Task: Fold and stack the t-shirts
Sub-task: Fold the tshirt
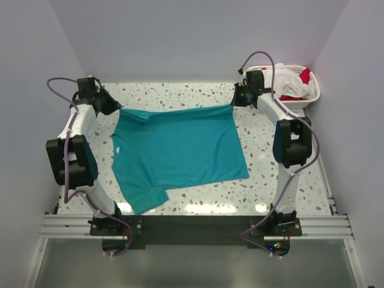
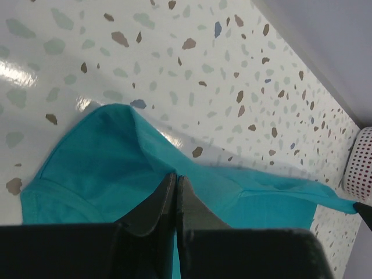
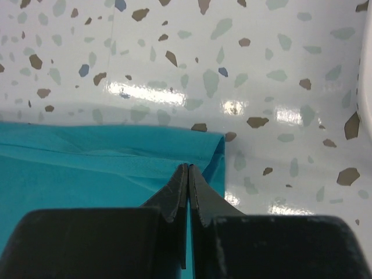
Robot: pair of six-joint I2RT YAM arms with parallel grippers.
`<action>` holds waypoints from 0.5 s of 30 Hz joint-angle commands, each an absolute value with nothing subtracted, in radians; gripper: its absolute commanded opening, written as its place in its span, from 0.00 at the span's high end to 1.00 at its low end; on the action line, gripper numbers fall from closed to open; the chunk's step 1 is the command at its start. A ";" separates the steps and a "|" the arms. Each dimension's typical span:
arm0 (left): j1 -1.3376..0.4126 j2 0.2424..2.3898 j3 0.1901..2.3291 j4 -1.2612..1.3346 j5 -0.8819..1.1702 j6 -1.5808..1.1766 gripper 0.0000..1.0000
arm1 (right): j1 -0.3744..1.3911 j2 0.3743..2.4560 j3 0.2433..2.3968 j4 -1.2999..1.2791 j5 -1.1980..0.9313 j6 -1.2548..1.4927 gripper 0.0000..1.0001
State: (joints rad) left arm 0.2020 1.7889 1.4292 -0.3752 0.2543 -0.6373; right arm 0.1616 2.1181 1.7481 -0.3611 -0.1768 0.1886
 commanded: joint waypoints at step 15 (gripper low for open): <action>0.212 1.499 1.033 -0.313 0.258 -0.738 1.00 | 0.156 1.950 1.474 -0.268 -0.141 0.189 1.00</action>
